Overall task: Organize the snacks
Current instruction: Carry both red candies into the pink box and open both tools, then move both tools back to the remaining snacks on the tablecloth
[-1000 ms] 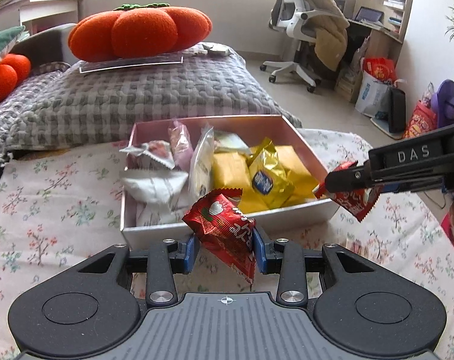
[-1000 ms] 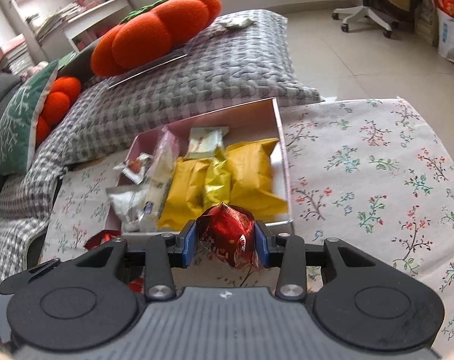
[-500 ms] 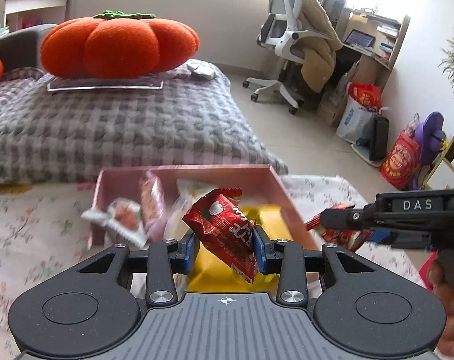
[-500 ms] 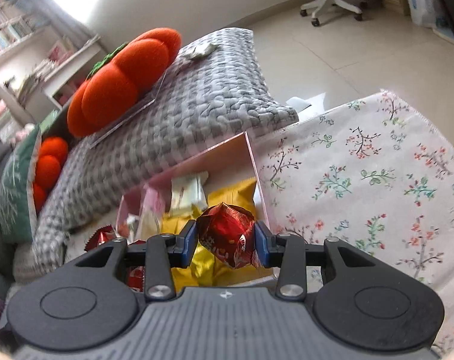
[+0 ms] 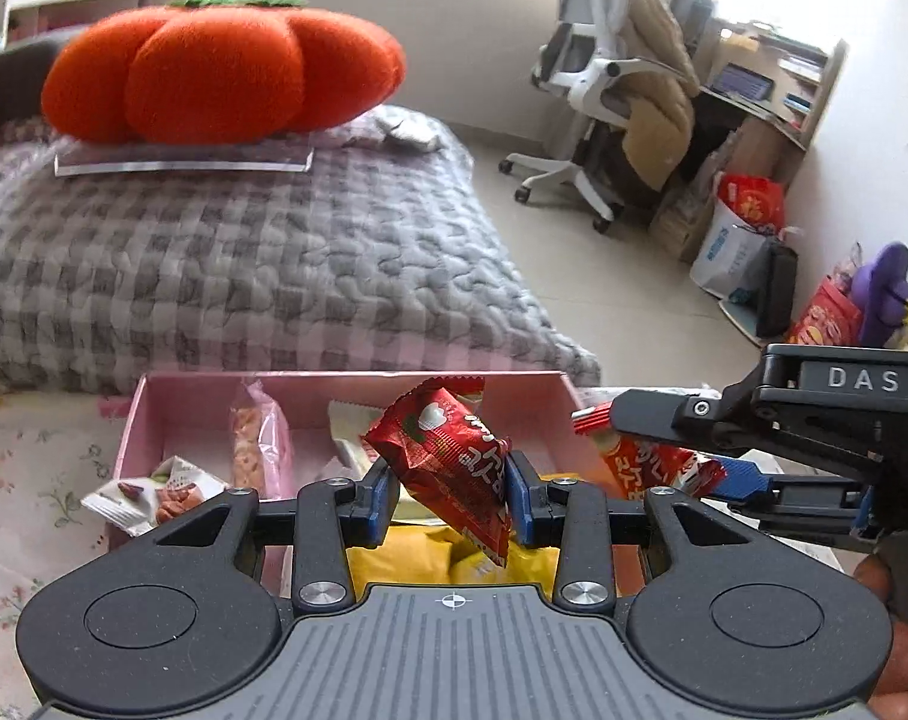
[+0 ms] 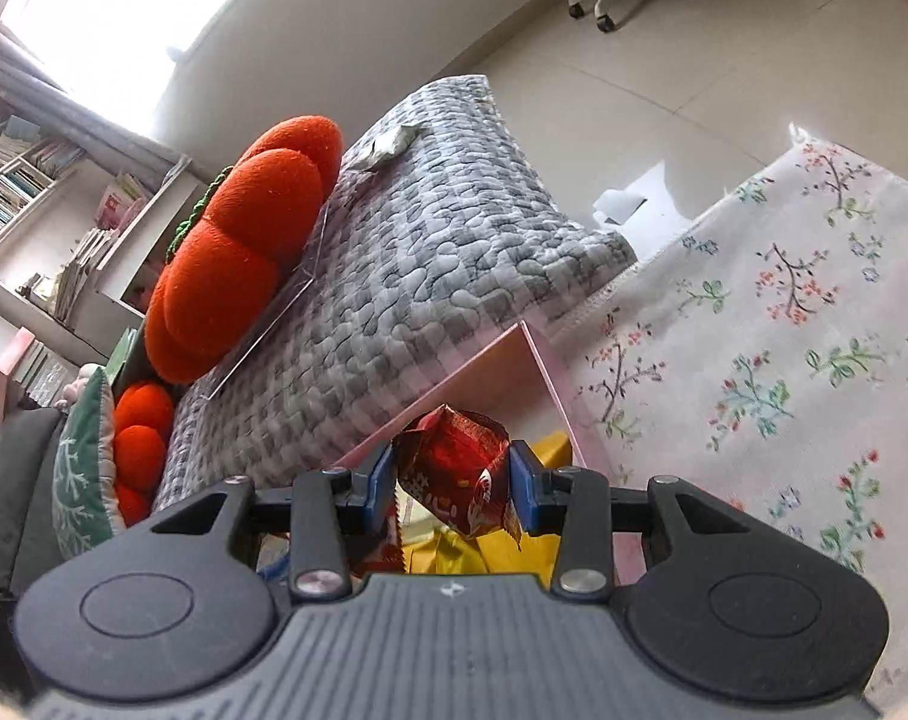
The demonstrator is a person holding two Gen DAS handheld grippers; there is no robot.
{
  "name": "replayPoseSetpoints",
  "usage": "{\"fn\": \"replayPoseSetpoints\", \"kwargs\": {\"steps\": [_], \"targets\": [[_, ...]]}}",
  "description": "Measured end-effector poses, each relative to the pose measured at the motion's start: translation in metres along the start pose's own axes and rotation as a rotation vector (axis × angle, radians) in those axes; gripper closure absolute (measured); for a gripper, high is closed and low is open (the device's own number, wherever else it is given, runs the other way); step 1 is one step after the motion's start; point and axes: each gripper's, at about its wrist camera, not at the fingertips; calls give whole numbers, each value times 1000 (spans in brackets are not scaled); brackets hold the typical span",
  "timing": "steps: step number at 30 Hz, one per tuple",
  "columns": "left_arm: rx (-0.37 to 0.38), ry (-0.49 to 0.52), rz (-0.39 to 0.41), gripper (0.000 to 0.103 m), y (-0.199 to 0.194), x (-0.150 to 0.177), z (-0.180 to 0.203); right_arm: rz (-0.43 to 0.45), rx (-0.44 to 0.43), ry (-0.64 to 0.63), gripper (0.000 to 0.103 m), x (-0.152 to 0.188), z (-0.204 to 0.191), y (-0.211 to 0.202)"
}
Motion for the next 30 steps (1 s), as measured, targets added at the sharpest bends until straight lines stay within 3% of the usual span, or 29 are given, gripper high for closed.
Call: {"fn": "replayPoseSetpoints", "kwargs": {"steps": [3,7,11,19,22,26,30], "targets": [[6,-66,8,66,4,-2,-11,14,6,-18,66,0,-5,8],[-17,-64,26,58,-1,-4,-18,40,6,-84,51,2,-16,12],[-7,-77,49,56,-19,-11,-20,58,44,-100,51,1,-15,5],[-10,-96,92,53,-69,-22,-14,75,14,-56,51,4,-16,-33],[-16,-95,84,52,-88,-15,-14,63,6,-57,49,7,-22,-45],[-82,-21,64,48,-109,8,-12,45,21,-101,43,18,-27,-61],[-117,20,12,47,-128,40,-21,8,72,-159,41,30,-32,-75]]}}
Point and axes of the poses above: each gripper's, at about its wrist camera, not at the fingertips, and y roughly the way its jaws point, z to its right, x to its underside, and after that the axes turned 3 degrees about -x, right-handed
